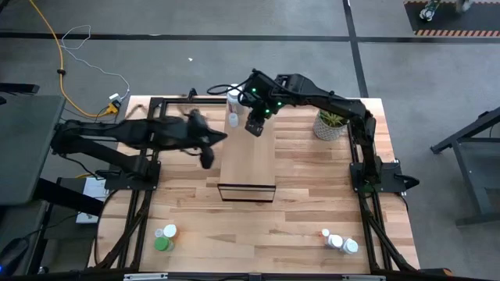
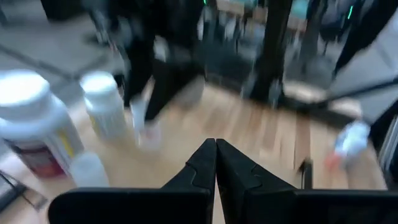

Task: Pick and place medicine bottles onto shelf by color
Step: Put the transparent medicine bottle on the shelf

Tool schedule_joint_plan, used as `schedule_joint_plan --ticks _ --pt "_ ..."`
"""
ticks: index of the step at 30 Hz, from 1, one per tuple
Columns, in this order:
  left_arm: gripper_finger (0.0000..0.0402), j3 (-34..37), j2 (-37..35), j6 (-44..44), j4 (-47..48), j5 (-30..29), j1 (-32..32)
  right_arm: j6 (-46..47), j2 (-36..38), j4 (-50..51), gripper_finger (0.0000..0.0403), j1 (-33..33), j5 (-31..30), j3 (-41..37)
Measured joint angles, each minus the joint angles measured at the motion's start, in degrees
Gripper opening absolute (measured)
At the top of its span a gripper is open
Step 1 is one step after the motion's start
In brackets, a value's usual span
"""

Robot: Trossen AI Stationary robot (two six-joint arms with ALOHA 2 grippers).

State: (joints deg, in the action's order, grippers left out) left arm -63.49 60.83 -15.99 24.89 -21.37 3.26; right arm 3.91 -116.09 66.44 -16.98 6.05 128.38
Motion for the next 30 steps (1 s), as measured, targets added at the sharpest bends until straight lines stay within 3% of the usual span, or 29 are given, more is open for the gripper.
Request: schedule_joint_plan --ticks 6,12,18,30 --pt "0.0000 8.8 -13.0 0.1 -11.9 -3.6 -3.3 2.7 -2.5 -4.3 0.0127 0.7 -1.3 0.1" --pt "0.0000 13.2 -20.9 -1.8 -13.2 -6.7 -4.2 5.2 -4.8 -2.4 0.0127 0.5 -4.4 0.0" --pt "0.0000 14.0 -22.6 -1.9 -13.4 -7.4 -4.5 6.6 -5.2 -2.8 0.0127 0.5 -7.3 0.0" --pt "0.0000 14.0 -22.2 -1.9 -13.2 -7.6 -4.5 10.9 -5.2 -4.2 0.0127 0.5 -7.4 0.0"
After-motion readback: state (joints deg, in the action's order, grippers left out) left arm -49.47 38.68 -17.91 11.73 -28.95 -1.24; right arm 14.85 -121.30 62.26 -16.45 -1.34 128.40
